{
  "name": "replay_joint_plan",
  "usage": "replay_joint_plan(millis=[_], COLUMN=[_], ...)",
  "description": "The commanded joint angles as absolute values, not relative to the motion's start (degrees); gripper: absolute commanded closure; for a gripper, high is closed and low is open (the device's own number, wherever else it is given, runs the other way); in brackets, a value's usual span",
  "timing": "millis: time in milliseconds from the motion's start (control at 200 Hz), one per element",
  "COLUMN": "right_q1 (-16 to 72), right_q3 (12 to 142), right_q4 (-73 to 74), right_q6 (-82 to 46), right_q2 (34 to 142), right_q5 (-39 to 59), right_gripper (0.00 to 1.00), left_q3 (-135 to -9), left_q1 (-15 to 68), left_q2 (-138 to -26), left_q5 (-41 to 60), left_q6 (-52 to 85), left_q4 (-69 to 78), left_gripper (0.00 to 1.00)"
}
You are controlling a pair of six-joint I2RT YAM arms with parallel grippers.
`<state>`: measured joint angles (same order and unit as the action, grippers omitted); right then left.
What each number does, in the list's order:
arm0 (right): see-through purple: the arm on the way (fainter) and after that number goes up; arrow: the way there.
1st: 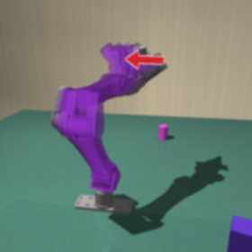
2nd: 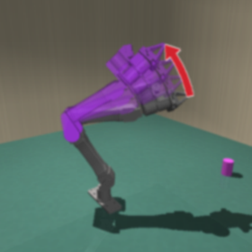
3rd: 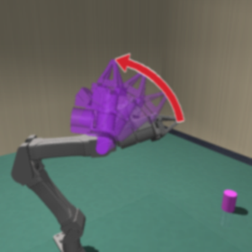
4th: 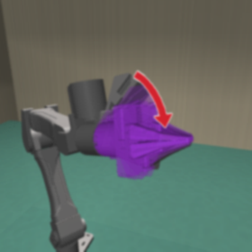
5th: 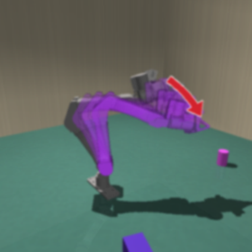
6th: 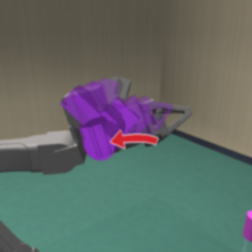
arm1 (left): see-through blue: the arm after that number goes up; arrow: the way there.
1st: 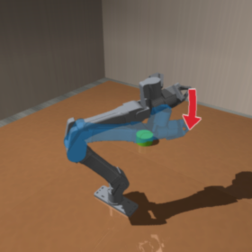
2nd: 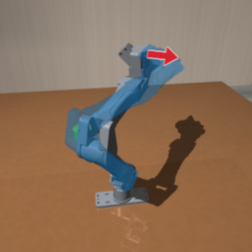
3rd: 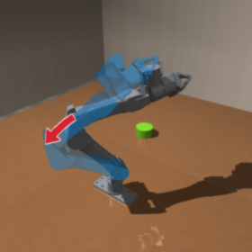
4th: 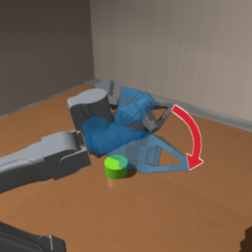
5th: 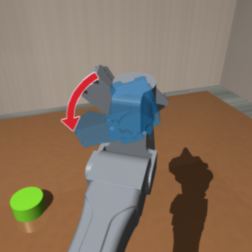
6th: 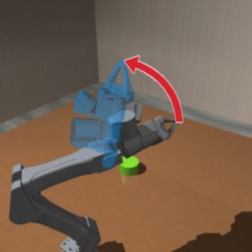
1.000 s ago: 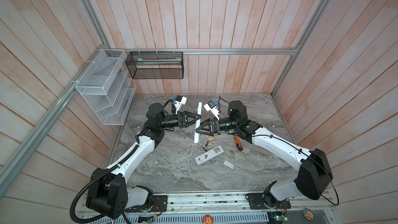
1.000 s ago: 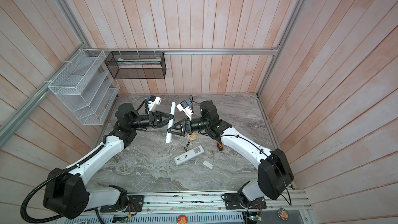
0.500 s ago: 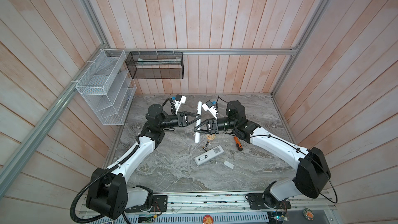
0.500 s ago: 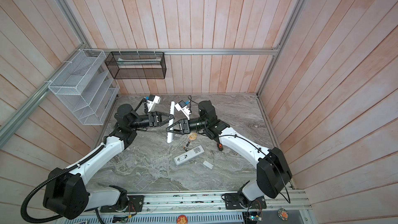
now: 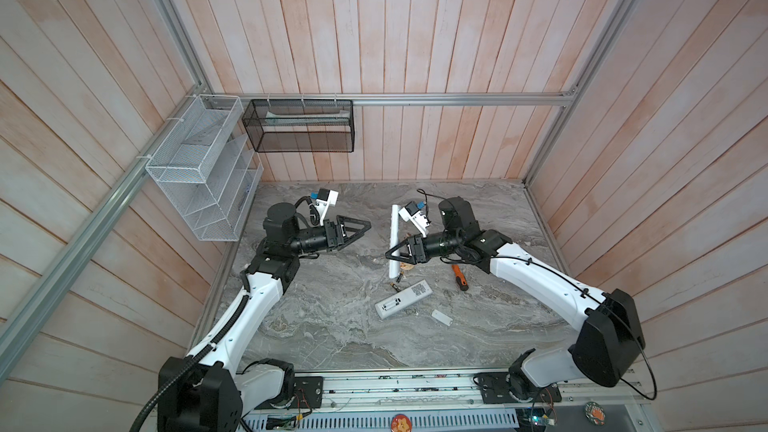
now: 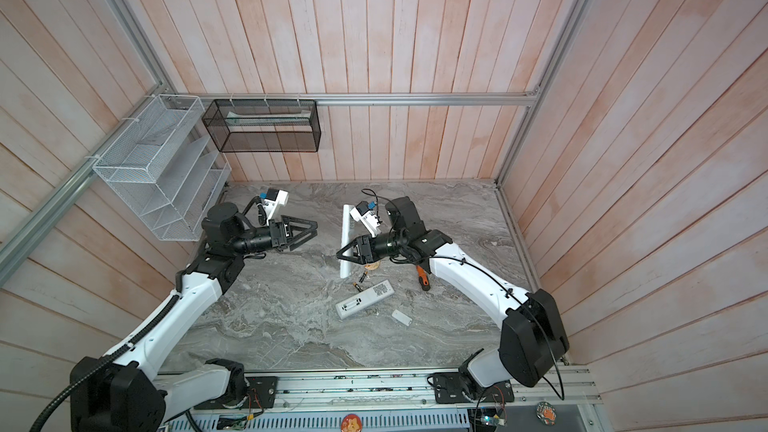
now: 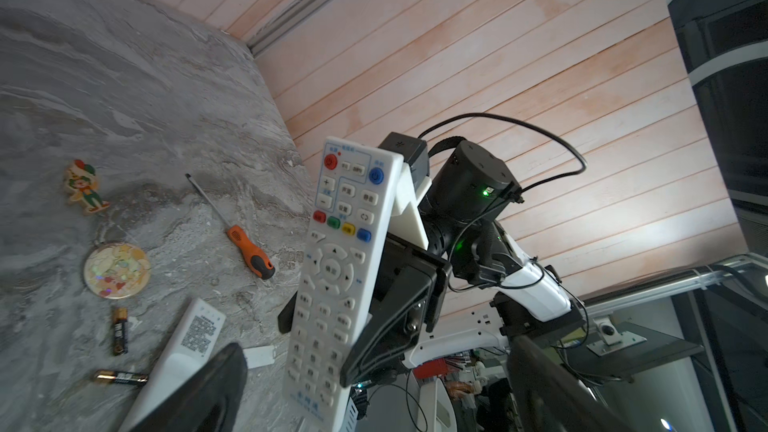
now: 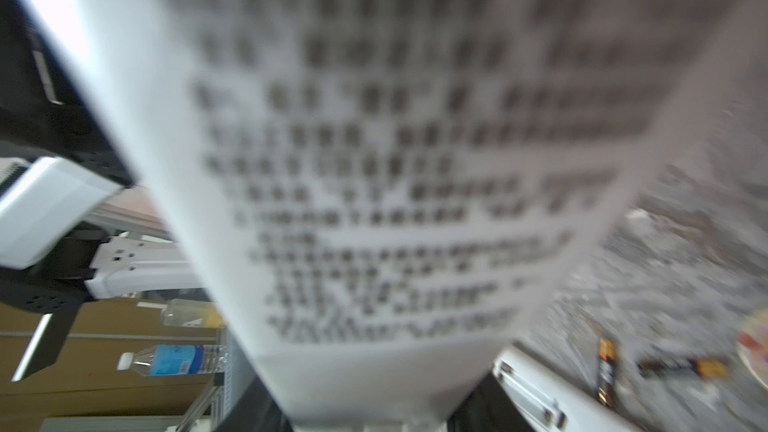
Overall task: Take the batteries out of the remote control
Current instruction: 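Lower the button remote toward the table with the right gripper while the left withdraws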
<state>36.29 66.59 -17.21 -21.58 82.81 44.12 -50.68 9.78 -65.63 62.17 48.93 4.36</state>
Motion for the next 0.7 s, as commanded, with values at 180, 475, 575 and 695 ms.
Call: replay_joint_plan(millis=[180, 475, 575, 695], right_q1=[44.46, 55.26, 59.12, 63.45], right_q3=[67.50, 66.07, 66.93, 69.51], right_q4=[-47.03, -47.88, -49.13, -50.71], right_q6=[-2.83, -3.08, -2.49, -1.68], right_q2=[84.75, 89.57, 92.99, 97.40], right_q5=[9.46, 6.19, 4.08, 1.74], right_gripper=[0.72, 0.73, 0.74, 0.75], left_q3=[-49.26, -46.29, -46.23, -47.66], left_q1=[6.73, 6.76, 6.60, 6.27], left_q2=[-62.11, -60.78, -59.84, -59.39], left_q5=[57.06, 45.77, 39.63, 34.77], left_q6=[33.90, 24.07, 23.98, 23.57], left_q4=[-18.59, -34.65, -36.41, -37.52], left_gripper=[0.00, 0.00, 0.00, 0.00])
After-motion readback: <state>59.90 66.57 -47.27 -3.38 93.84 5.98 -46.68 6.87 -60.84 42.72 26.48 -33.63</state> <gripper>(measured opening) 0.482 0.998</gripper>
